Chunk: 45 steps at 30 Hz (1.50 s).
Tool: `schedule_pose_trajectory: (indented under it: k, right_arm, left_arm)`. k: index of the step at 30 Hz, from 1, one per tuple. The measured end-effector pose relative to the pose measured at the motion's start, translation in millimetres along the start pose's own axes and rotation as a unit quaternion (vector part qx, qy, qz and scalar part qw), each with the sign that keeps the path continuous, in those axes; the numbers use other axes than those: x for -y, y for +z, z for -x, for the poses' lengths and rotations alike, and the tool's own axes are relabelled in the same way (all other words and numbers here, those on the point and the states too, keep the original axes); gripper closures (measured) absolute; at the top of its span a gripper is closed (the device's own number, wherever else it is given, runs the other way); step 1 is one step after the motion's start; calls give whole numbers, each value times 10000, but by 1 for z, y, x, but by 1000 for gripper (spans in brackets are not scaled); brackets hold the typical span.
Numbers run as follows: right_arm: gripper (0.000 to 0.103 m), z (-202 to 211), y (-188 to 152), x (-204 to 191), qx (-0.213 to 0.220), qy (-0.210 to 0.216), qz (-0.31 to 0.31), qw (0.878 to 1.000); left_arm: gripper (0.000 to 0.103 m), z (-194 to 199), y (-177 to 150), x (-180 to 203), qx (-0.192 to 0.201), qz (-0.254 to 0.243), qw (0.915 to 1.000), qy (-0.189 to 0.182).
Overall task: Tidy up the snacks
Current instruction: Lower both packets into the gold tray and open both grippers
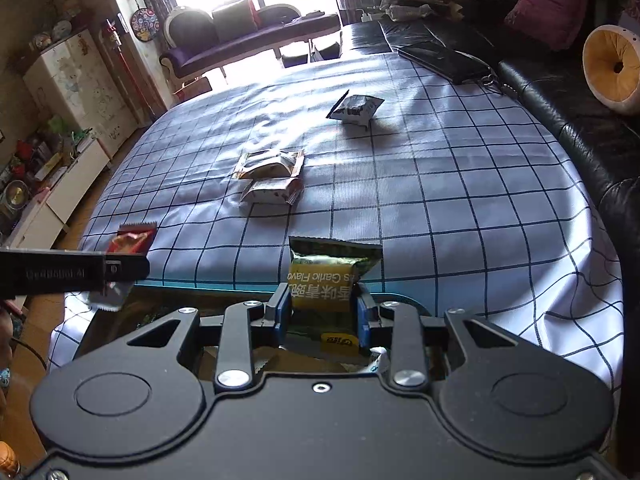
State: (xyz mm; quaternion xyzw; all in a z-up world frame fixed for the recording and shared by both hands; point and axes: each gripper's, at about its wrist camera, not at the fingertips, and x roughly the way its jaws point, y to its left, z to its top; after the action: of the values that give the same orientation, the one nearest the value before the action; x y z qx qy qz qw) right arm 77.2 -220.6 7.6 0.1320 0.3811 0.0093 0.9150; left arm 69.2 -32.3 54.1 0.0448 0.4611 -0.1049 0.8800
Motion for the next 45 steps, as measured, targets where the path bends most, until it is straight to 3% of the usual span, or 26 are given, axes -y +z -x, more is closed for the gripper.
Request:
schedule_pose_trajectory:
  k: [11,24,29,45]
  right_arm:
    - [61,9,-4,-3,-12,-28,102,9999]
    - [61,12,-10,-5,-120,41,185,9997]
    - [61,15,-10,-7,-123,63,216,9997]
    - [60,20,-9,-11,-197,210,238,9993]
  left_arm:
    - [68,4,-41,16,-371,-4,9990,-238]
    - [67,1,-55,20,-715,41,9970,-279]
    - [68,8,-56,19,-627,45,9973,-371]
    - [68,7,-51,17,-527,144,9985,-9]
